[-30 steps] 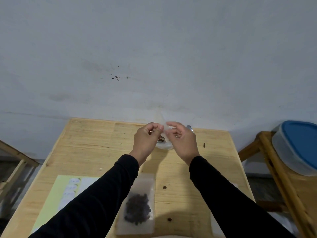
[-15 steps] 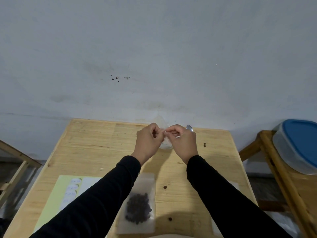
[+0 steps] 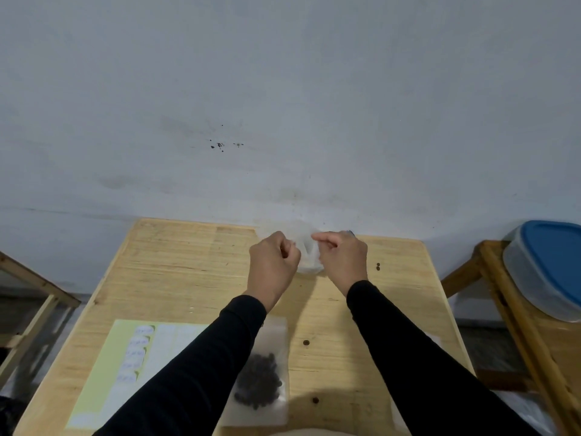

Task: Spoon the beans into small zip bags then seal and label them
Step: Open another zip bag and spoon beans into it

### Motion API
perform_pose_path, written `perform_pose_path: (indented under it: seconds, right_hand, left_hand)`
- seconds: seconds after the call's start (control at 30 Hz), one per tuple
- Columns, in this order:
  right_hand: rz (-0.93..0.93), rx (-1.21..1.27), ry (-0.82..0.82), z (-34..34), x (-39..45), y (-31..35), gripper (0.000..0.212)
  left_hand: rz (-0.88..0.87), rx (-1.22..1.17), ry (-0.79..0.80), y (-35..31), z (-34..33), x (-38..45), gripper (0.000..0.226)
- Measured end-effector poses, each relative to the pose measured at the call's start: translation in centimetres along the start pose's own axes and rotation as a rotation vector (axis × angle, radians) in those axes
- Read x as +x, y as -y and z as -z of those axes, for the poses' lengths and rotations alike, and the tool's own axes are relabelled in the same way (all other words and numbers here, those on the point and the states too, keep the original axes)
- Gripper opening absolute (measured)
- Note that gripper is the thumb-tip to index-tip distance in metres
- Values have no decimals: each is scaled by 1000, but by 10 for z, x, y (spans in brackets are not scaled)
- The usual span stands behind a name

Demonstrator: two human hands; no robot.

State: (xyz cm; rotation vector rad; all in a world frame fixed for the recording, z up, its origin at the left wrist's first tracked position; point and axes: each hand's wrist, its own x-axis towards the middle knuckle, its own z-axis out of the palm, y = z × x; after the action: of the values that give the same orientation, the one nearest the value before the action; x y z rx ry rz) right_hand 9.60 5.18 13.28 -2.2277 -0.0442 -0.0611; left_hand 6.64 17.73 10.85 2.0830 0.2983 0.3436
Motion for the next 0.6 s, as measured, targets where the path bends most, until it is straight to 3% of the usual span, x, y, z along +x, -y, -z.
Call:
perform_pose_path:
  seconds: [0.2, 0.33, 0.4, 0.47, 0.6]
  right_hand:
    - [182, -97, 164, 2, -3, 14, 31]
    - [213, -98, 197, 0, -8, 12, 31]
    - [212, -62, 259, -4, -9, 10, 31]
    - [210, -25, 307, -9, -10, 6, 32]
    - [126, 68, 352, -14, -9, 1, 35]
  left_hand:
    - [-64, -152, 169, 5, 14, 4, 16]
    - [-177, -93, 343, 19, 26, 8, 98]
    - [-233, -19, 414, 23, 28, 8, 121]
    - [-253, 36, 415, 25, 26, 7, 126]
    - [-280, 45, 298, 31, 18, 0, 111]
